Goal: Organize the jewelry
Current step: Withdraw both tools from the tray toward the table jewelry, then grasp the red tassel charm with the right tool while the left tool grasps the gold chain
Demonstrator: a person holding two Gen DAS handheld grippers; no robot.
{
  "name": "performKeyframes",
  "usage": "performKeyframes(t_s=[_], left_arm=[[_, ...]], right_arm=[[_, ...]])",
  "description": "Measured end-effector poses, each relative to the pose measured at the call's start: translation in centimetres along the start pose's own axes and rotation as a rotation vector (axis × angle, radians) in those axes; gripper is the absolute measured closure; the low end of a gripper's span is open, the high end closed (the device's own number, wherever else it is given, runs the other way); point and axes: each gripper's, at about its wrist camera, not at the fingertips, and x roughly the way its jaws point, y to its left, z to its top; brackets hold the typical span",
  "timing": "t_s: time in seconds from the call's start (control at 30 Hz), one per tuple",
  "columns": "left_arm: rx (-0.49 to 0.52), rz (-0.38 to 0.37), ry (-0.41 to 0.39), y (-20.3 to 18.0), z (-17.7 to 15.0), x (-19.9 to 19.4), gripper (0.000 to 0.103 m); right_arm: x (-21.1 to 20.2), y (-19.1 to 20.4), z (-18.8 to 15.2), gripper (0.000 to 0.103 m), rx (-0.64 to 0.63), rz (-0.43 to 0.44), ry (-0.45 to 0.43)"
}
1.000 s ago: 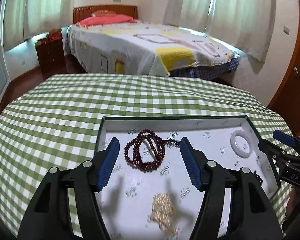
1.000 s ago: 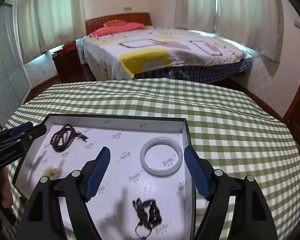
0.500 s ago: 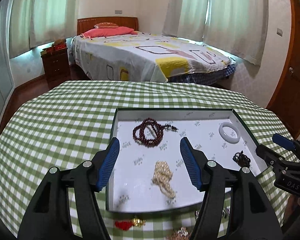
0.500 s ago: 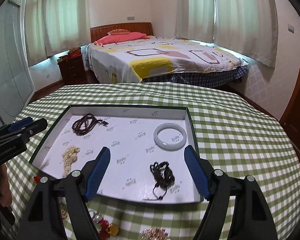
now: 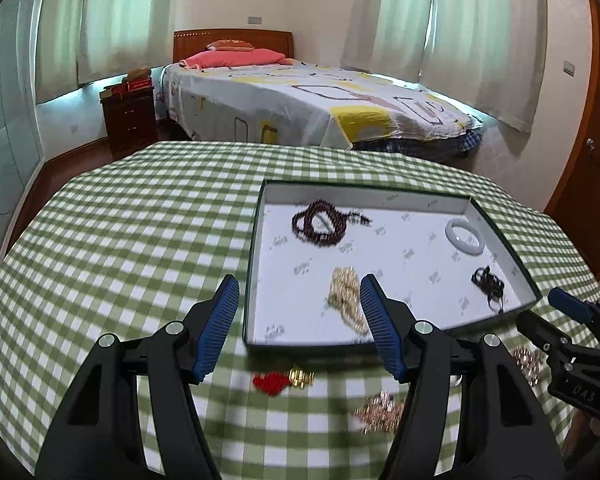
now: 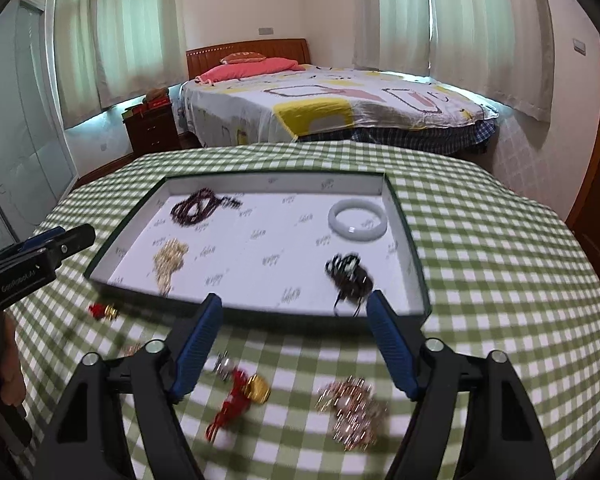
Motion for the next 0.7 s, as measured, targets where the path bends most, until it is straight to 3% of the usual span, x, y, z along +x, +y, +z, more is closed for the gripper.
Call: performKeyframes(t_s=[0.13, 0.57, 0.7], left_arm=[[-0.001, 0.009, 0.01, 0.1, -1.6, -0.6, 0.042], [-0.012, 0.006, 0.084, 0.4, -5.9, -1.4, 0.042], [-0.004, -0.002, 0.086, 0.0, -6.3, -1.5, 0.042]], right_arm=[[-0.4, 0.8, -1.8, 0.048, 0.001, 0.024, 0.024], [1.0, 3.0, -5.3, 0.063, -0.031, 0.068, 0.122], [1.5, 2.9, -5.7, 0.078, -0.03, 0.067, 0.145]])
